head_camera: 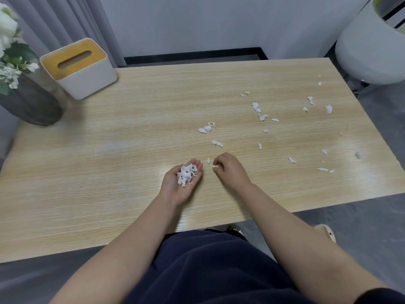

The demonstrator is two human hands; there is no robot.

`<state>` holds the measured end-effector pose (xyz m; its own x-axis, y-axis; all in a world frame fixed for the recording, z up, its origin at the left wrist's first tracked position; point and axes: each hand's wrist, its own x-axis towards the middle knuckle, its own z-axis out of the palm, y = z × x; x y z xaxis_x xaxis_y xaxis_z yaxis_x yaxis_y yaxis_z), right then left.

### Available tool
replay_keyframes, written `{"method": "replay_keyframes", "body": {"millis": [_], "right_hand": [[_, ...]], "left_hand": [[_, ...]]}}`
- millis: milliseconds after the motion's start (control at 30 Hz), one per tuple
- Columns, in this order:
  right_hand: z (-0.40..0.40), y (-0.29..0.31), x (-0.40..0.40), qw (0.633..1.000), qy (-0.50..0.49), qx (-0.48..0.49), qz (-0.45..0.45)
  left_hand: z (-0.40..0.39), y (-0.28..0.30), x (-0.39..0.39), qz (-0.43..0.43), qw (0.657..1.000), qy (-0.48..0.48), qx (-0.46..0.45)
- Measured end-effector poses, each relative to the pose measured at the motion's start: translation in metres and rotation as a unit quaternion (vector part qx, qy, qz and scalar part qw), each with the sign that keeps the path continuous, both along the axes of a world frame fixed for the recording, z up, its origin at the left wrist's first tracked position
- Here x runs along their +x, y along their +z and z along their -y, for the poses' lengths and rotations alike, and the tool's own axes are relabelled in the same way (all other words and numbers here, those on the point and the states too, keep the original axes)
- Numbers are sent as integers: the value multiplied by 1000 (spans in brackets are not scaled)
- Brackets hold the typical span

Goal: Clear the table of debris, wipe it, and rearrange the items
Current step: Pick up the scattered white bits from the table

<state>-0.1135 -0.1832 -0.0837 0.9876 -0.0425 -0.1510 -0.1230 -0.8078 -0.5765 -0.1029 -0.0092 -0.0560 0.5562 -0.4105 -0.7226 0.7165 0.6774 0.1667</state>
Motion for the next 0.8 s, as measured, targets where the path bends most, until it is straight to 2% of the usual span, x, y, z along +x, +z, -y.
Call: {"method": "replay_keyframes", "body": {"millis": [267, 433, 567, 800], "right_hand": [[-7, 4, 1, 996, 36, -80, 12], [-16, 26, 2, 996, -44, 34, 65], [-33, 49, 0, 988, 8, 141, 70], [-41, 53, -5, 985, 105, 132, -15]], "left_hand": [[-2, 2, -3, 4, 1000, -4, 4], [-4, 0, -4, 0, 1000, 13, 7], [-3, 1, -5, 4, 999, 32, 2], [-2, 5, -8, 19, 999, 44, -16]]}}
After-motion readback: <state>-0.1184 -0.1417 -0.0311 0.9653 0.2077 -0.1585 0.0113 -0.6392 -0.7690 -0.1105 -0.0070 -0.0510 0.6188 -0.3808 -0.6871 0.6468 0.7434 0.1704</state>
